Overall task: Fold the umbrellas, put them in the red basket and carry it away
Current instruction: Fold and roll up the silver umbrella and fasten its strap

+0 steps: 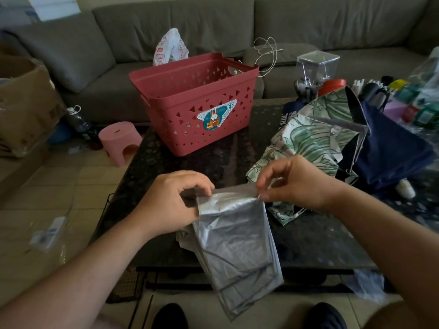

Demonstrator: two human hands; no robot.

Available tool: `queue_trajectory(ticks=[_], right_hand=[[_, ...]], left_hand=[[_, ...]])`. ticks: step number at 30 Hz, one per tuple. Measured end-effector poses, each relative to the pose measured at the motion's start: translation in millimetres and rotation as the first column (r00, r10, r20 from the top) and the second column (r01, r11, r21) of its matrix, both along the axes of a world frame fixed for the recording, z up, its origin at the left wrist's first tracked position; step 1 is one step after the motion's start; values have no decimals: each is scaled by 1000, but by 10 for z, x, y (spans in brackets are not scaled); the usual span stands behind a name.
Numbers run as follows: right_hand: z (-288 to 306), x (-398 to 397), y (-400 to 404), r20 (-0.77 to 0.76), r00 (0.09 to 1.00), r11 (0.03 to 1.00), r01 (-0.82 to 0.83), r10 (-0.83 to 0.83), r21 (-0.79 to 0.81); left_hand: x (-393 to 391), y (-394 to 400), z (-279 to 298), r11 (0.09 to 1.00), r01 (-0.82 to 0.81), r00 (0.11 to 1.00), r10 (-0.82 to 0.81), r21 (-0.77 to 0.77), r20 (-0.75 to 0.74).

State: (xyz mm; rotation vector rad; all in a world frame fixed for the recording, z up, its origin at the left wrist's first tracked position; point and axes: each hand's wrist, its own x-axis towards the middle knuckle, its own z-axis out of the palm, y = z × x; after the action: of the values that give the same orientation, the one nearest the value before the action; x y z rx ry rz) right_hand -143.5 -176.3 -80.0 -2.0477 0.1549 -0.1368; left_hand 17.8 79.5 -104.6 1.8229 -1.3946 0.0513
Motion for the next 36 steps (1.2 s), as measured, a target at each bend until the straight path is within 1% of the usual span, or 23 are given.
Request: queue_trajectory(ticks=[1, 3, 5, 6, 8, 10, 12, 13, 14, 16, 17, 19, 21, 23, 24, 25, 26, 28, 30, 31, 33, 34, 36], right_hand=[[7, -18, 5, -42, 998, 998, -45, 43, -37], [14, -38, 11, -125, 985, 987, -132, 120, -90], [6, -42, 23, -150, 978, 974, -166, 143, -151], [-13, -31, 27, -112, 987, 973, -139, 119, -186], [-71, 21, 46, 32, 999, 979, -14, 21, -202], [-152, 115, 117, 167, 983, 965, 117, -79, -235], [-272, 225, 206, 251, 964, 899, 182, -84, -398], [-336, 274, 251, 242, 969, 863, 166, -53, -477], [-381, 314, 299, 186, 982, 831, 123, -24, -542], [-487, 373, 356, 8, 1000, 761, -1, 8, -649], [-531, 392, 368, -90, 996, 719, -78, 21, -691], [-583, 389, 360, -282, 959, 656, -234, 34, -717], [-601, 358, 315, -385, 922, 604, -332, 45, -724], [-584, 322, 285, -426, 902, 574, -386, 71, -722], [-573, 312, 277, -445, 892, 575, -407, 82, -710], [-567, 310, 270, -462, 882, 589, -420, 89, -690], [-554, 311, 266, -472, 876, 611, -426, 96, -667], [-534, 315, 247, -470, 874, 660, -424, 119, -620], [-488, 300, 224, -435, 889, 701, -400, 142, -590], [-459, 289, 217, -415, 898, 724, -383, 146, -573], [-408, 267, 221, -397, 907, 765, -356, 143, -537], [-400, 255, 229, -398, 906, 768, -356, 144, -533], [-414, 231, 253, -417, 897, 734, -383, 149, -561]], left_hand=[[-32, 18, 17, 999, 14, 1000, -15, 31, 21], [-68, 39, 19, 994, 46, 991, -57, 98, 118], [-71, 43, -7, 980, 88, 976, -121, 181, 180], [-70, 49, -19, 970, 112, 972, -152, 216, 181], [-78, 65, -45, 953, 155, 967, -200, 261, 157], [-101, 74, -75, 937, 178, 962, -231, 302, 149], [-122, 78, -117, 917, 202, 948, -272, 343, 167], [-135, 82, -139, 905, 217, 941, -293, 367, 168], [-148, 88, -162, 892, 230, 935, -313, 390, 165], [-190, 114, -207, 862, 245, 926, -344, 444, 157], [-207, 128, -232, 848, 251, 923, -355, 466, 148], [-229, 156, -245, 826, 270, 929, -359, 496, 92], [-227, 185, -214, 798, 276, 944, -331, 535, 6], [-222, 225, -176, 764, 279, 957, -274, 582, -99], [-207, 249, -158, 758, 275, 961, -223, 591, -160], [-182, 275, -133, 772, 253, 964, -153, 583, -216], [-141, 293, -99, 810, 204, 964, -67, 549, -259], [18, 329, -68, 915, 22, 968, 80, 402, -237], [190, 359, -64, 952, -138, 972, 183, 274, -145], [255, 370, -70, 949, -176, 972, 210, 260, -109], [314, 377, -113, 939, -187, 976, 212, 289, -58], [314, 366, -138, 933, -183, 978, 204, 308, -36], [277, 324, -167, 923, -170, 982, 186, 344, -14]])
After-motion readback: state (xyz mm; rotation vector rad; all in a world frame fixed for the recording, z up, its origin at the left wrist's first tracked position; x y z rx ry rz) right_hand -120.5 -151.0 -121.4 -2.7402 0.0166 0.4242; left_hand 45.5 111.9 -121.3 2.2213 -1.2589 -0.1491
